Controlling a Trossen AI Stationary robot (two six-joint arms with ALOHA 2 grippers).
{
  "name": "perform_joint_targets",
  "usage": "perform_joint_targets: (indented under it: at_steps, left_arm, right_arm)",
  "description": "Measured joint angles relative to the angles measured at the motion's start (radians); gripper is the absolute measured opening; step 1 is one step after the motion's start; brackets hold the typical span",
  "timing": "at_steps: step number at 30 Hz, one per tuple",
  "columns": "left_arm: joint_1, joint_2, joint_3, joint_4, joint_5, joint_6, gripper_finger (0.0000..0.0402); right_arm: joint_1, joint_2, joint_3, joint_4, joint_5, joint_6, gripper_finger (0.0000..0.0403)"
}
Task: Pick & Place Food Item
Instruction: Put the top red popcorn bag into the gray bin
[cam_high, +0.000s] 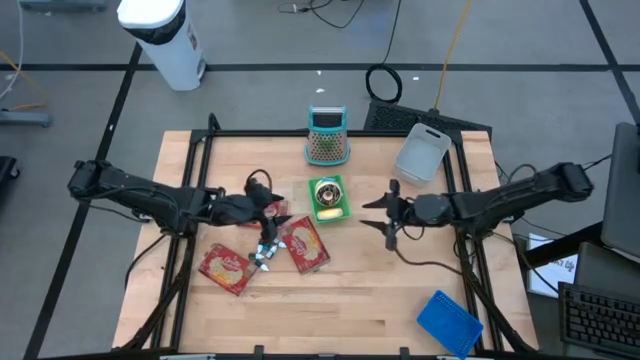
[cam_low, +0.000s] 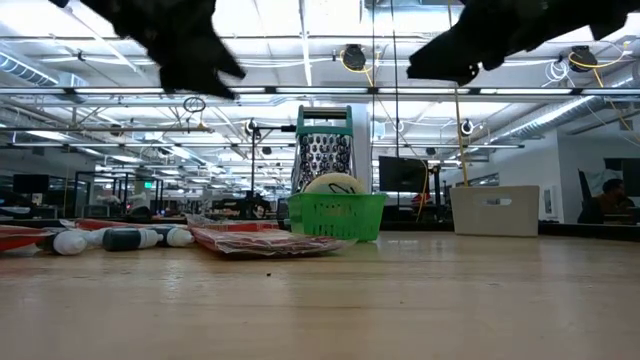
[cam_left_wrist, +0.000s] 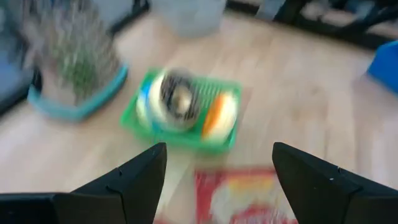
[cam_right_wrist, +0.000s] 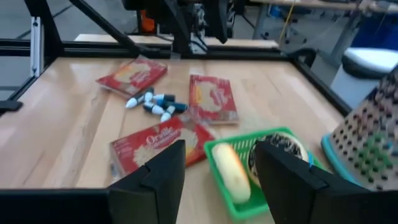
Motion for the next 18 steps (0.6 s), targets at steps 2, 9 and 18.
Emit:
perform_joint_targets:
  at_steps: [2, 9, 18]
  left_arm:
    - [0.015, 0.0, 0.0, -0.11, -0.012, -0.099, 0.0289]
    - [0.065, 0.0, 0.0, -0.569, -0.021, -0.528, 0.0289]
    - [0.05, 0.0, 0.0, -0.886, 0.062, -0.833, 0.0289]
  right_arm:
    - [0.004, -0.016, 0.0, -0.035, 0.001, 0.028, 0.018]
    - [0.007, -0.022, 0.0, -0.107, 0.001, 0.05, 0.0175]
    - [0.006, -0.022, -0.076, -0.017, 0.001, 0.049, 0.0171]
